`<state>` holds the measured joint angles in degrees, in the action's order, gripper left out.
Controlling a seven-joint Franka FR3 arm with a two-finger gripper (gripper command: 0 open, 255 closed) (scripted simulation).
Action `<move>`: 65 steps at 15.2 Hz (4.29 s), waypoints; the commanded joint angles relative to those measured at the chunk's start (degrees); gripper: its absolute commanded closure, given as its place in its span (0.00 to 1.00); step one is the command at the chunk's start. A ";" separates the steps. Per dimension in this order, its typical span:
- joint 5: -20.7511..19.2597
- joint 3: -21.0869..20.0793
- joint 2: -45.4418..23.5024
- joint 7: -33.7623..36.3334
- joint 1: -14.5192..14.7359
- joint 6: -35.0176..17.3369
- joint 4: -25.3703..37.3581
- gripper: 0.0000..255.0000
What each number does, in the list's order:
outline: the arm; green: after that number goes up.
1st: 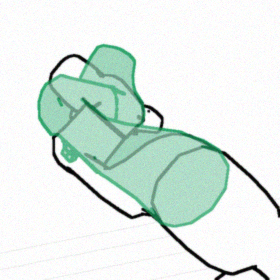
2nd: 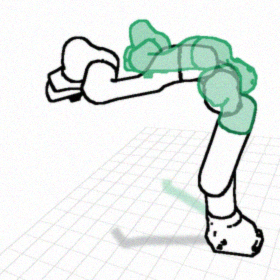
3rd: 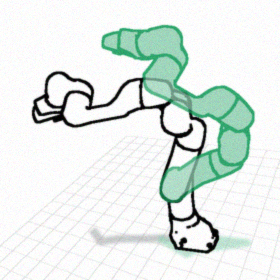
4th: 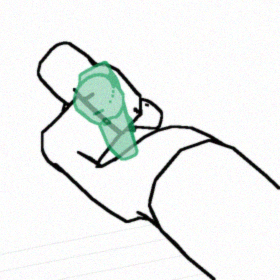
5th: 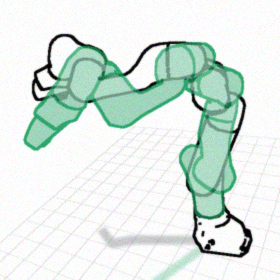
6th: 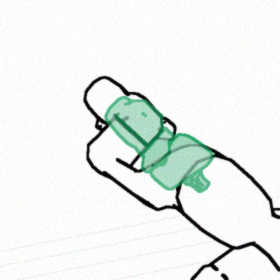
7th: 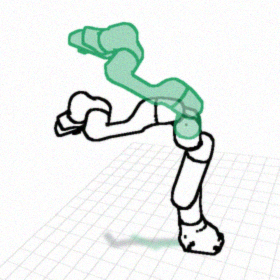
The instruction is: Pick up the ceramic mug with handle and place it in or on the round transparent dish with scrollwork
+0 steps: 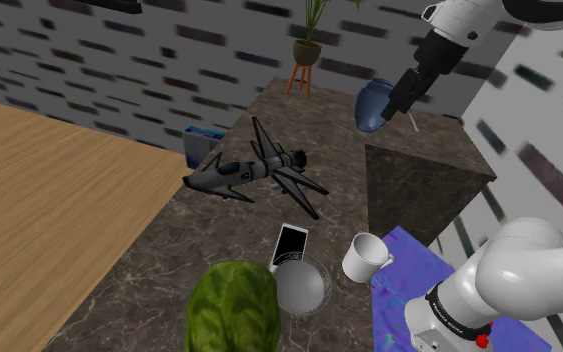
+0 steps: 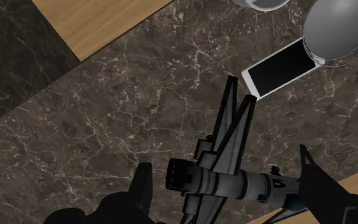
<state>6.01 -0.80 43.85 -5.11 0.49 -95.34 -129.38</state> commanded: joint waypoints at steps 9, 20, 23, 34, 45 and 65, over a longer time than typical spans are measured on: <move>2.15 -7.45 7.22 5.93 2.16 -4.89 -14.69 0.00; 9.44 -19.97 12.56 15.56 8.98 -11.33 -30.64 0.00; 12.38 -24.04 12.40 18.62 11.67 -13.51 -34.00 0.00; 17.87 -30.48 8.00 21.28 14.91 -23.31 -40.89 0.00; 17.87 -30.47 8.02 21.29 14.92 -23.29 -40.89 1.00; 13.06 -25.46 13.44 21.05 13.31 -10.00 -32.70 1.00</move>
<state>19.45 -26.61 57.21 16.00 14.03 -106.18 -162.86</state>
